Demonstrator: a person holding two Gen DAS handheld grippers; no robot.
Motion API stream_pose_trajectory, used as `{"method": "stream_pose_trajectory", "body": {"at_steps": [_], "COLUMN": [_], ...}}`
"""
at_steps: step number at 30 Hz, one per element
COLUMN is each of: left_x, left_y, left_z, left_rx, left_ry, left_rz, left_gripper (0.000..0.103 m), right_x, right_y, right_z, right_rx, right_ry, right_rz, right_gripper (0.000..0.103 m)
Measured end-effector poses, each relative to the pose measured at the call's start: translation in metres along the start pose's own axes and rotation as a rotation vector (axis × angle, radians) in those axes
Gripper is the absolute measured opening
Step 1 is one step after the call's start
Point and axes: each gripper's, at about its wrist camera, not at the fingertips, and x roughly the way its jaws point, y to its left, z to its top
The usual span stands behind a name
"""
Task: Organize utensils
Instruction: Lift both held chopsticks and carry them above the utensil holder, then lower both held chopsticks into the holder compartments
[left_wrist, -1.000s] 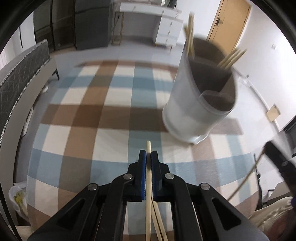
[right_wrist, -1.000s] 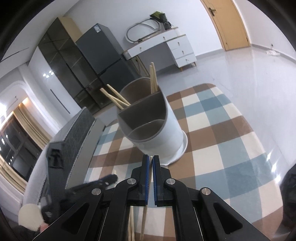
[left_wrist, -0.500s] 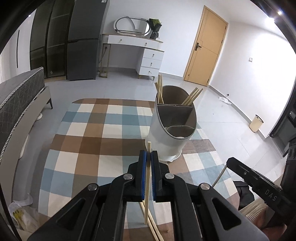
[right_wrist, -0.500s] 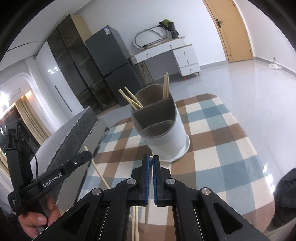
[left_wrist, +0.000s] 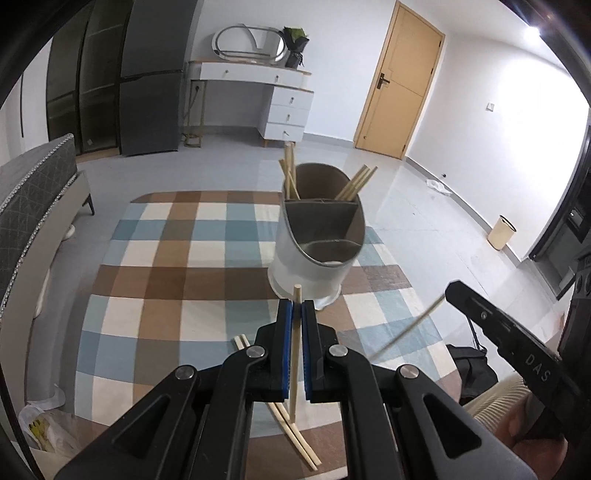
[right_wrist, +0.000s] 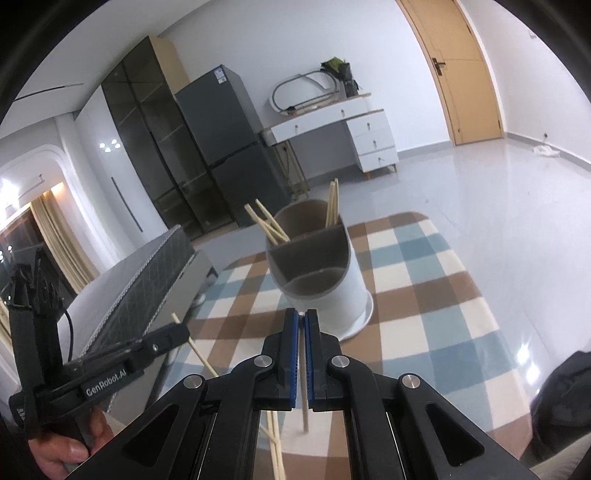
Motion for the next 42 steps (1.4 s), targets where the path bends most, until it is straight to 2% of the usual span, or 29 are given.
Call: {"method": "stream_pose_trajectory", "body": {"at_steps": [16,22,30,42], "left_x": [-0.003,-0.008,-0.016,-0.009], "left_y": [-0.018,-0.023,-0.023,-0.018], "left_z": [0.016,0.032,0.074,0.153], "left_rx": [0.035,0.030,-0.002,-0.040], "left_ry": [0.021,0.012,-0.032,-0.093], "left_rz": [0.007,-0.002,-0.017,-0.056], "left_gripper": [0.001,0.001,0.001,0.001], "right_x": [-0.002,-0.013,-0.019,-0.009], "right_y": [-0.001,0.003,0.003,-0.003], "right_z": [0.010,0.025,0.054,0.136], "right_rx": [-0.019,-0.047,-0.062,-0.090], "right_ry": [-0.025,-0.080,-0.133,-0.195], "right_rz": [0.006,0.008,0.027,0.046], "right_gripper": [0.003,0.003,0.003,0.003]}}
